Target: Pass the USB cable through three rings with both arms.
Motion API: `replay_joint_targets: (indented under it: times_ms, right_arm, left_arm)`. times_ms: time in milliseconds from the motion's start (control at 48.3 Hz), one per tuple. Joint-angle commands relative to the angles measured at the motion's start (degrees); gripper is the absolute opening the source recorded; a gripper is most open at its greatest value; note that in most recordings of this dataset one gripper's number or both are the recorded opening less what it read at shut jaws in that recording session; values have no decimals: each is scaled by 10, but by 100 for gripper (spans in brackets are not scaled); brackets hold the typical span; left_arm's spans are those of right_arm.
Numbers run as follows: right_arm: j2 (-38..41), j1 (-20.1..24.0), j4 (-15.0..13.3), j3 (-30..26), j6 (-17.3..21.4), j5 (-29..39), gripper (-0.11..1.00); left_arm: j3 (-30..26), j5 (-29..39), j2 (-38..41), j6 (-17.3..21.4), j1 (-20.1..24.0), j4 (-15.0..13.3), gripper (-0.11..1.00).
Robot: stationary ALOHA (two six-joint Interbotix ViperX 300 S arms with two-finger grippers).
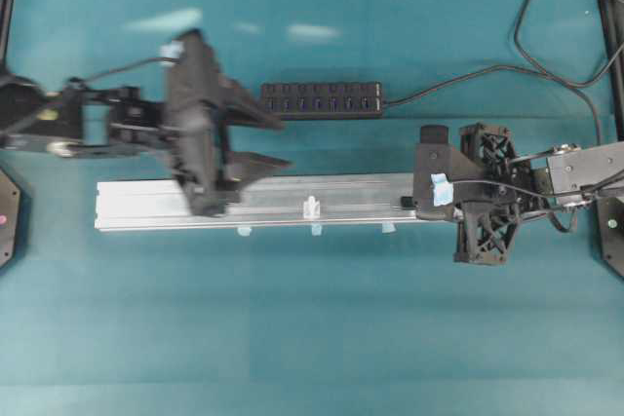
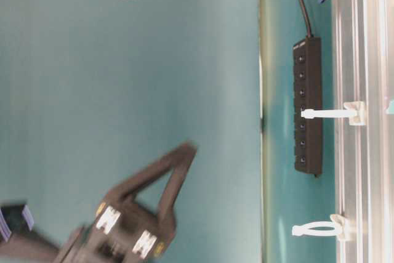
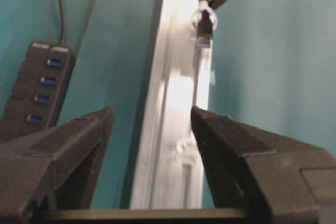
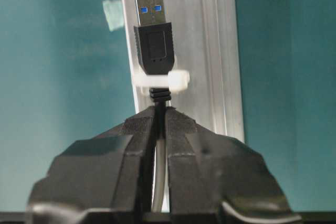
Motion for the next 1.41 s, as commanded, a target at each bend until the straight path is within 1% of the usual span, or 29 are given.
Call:
replay_joint_targets:
  times_ms: [0, 83, 186, 331, 580, 787, 932, 1077, 1242, 1387]
  right_arm:
    - [-3, -3, 1, -2, 15, -11, -9]
    - [-4, -3, 0, 4, 17, -17, -9]
    - [-4, -3, 0, 8, 17, -19, -9]
    - [-4, -3, -1, 9, 17, -25, -9]
    - [-4, -6, -3, 9, 16, -25, -9]
    - [-4, -10, -6, 9, 13, -32, -9]
    - [-4, -10, -14, 11, 11, -32, -9]
    - [-4, -10, -14, 11, 11, -32, -9]
    - [-4, -9, -14, 11, 2, -32, -9]
    - [-4, -10, -14, 11, 2, -39, -9]
  left_arm:
    - [-31, -6, 26, 3, 1, 1, 78]
    - [-47, -9, 55, 3, 1, 1, 83]
    - [-75, -9, 91, 3, -1, 1, 85]
    - [-112, -9, 138, 3, -9, 1, 86]
    - [-160, -9, 200, 4, -40, 1, 85]
    - [-175, -11, 236, 6, -57, 3, 85]
    - [-180, -32, 250, 22, -57, 3, 85]
    - [-196, -35, 264, 38, -53, 3, 85]
    - [-216, -33, 279, 40, -49, 3, 85]
    - [-222, -33, 291, 40, -50, 3, 85]
